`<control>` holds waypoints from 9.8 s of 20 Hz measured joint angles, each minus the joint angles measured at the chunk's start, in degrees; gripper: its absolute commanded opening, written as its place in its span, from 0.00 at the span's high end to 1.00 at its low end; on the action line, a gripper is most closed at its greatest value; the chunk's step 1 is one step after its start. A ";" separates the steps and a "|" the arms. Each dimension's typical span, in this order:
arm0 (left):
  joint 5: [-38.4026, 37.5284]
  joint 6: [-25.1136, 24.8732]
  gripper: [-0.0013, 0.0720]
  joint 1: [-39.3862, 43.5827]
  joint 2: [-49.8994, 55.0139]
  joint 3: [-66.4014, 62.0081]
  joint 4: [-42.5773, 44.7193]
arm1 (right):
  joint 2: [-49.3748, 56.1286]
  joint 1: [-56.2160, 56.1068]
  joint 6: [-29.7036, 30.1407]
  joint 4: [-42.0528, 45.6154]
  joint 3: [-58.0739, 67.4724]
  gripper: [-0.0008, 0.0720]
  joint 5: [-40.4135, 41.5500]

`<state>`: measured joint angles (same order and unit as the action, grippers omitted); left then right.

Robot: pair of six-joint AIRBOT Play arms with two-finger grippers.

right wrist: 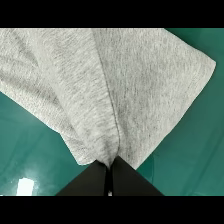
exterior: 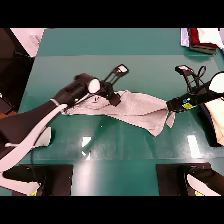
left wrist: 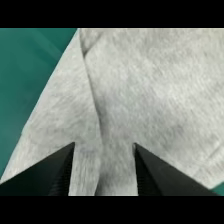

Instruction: Fold the shirts.

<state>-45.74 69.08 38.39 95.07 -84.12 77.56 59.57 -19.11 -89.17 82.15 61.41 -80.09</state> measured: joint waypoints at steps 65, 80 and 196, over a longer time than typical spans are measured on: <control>-12.72 13.99 0.20 -22.97 4.68 -21.46 14.95 | 36.22 14.86 3.21 1.49 36.59 0.39 5.16; -24.44 12.44 0.32 -37.75 -11.65 6.97 -7.72 | 16.92 20.48 9.38 -19.63 20.13 0.47 -5.27; -14.47 -8.17 0.95 -32.26 -4.07 4.94 -4.94 | 35.10 15.54 1.29 0.20 24.35 0.93 2.54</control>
<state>-60.20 60.90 6.13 91.00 -79.18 72.62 94.67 -3.57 -87.88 82.35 85.76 -77.56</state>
